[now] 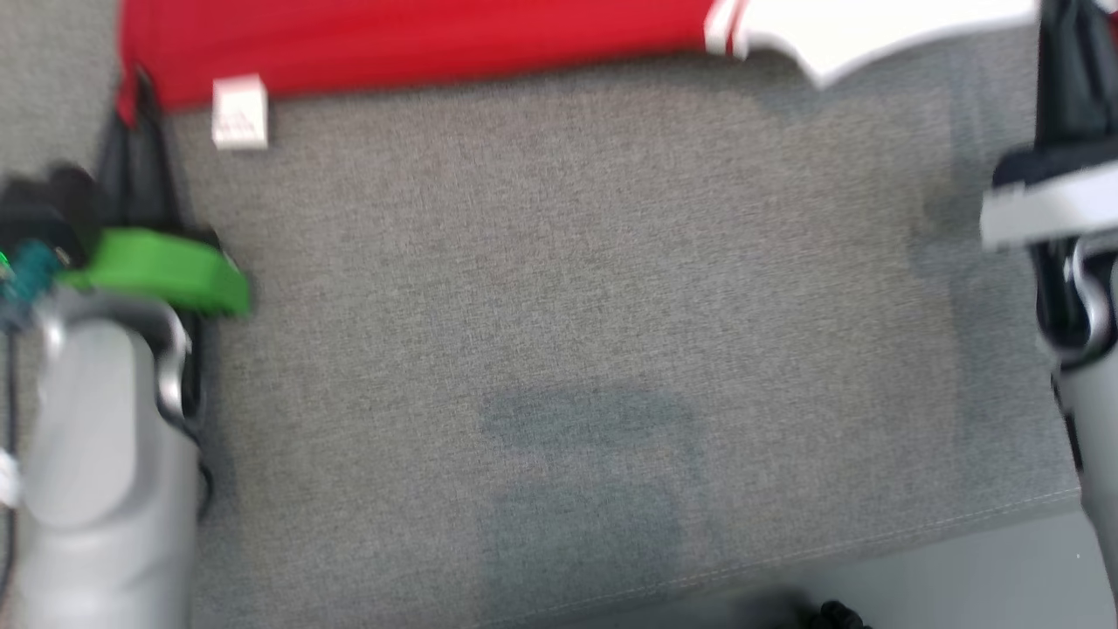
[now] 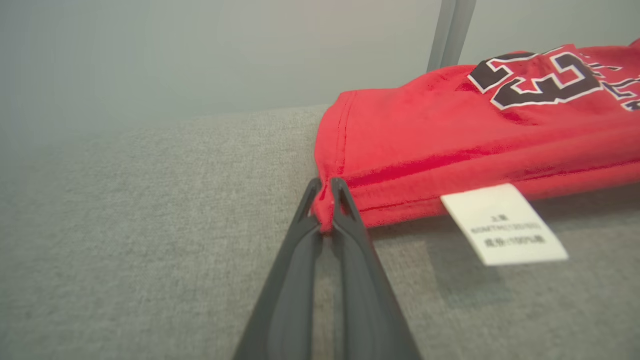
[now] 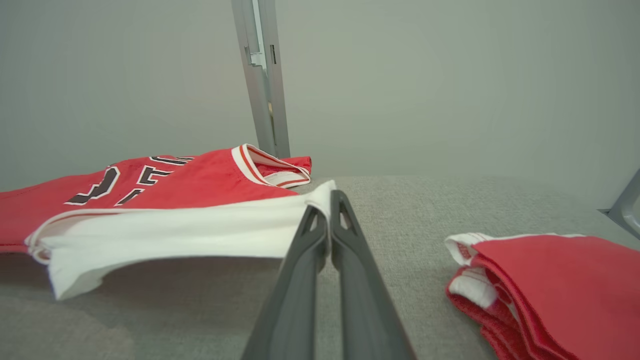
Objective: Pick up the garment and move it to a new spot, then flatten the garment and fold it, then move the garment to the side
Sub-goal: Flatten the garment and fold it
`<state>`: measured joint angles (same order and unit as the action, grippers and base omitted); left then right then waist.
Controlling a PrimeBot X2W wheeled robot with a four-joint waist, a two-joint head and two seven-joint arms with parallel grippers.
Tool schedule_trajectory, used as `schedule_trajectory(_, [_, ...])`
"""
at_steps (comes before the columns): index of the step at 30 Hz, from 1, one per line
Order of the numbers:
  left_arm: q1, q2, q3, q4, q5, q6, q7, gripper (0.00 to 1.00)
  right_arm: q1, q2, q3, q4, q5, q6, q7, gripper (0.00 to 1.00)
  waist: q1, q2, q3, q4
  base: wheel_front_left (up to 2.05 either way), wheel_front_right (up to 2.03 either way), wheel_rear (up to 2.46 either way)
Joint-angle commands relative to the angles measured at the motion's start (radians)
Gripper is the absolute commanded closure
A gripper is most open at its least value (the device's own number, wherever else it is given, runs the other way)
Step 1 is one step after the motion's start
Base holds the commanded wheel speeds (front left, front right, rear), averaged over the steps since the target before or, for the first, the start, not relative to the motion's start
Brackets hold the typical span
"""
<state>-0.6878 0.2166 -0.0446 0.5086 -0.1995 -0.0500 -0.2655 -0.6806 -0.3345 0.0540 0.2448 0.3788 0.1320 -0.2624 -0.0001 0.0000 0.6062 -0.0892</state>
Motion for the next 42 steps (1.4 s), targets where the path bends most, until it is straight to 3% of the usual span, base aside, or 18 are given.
schedule_trajectory(1, [0.098, -0.012, 0.005, 0.03, 0.008, -0.009, 0.003, 1.0, 0.067, -0.013, -0.019, -0.001, 0.004, -0.003, -0.003, 1.0, 0.0001, 0.0, -0.154, 0.005, 0.0, 0.0, 0.0])
schedule_trajectory(11, [0.431, -0.109, 0.102, 0.025, 0.054, -0.042, 0.003, 1.0, 0.477, 0.033, -0.072, 0.056, 0.046, -0.004, -0.003, 1.0, 0.0001, 0.0, -0.403, -0.01, 0.0, 0.0, 0.0])
schedule_trajectory(22, [0.72, -0.156, 0.175, -0.005, 0.022, -0.045, 0.002, 1.0, 0.704, 0.018, -0.033, 0.104, 0.055, -0.004, -0.003, 1.0, 0.0001, 0.0, -0.599, 0.009, 0.0, 0.0, 0.0])
schedule_trajectory(33, [0.835, -0.158, 0.088, -0.02, -0.031, -0.028, 0.001, 1.0, 0.789, 0.012, -0.047, 0.088, 0.072, -0.006, -0.004, 1.0, 0.0001, 0.0, -0.622, 0.056, 0.0, 0.0, 0.0])
schedule_trajectory(42, [0.717, -0.162, 0.022, -0.084, 0.002, -0.054, 0.001, 1.0, 0.657, 0.016, -0.015, 0.073, 0.042, -0.003, -0.004, 1.0, 0.0001, 0.0, -0.546, 0.076, 0.0, 0.0, 0.0])
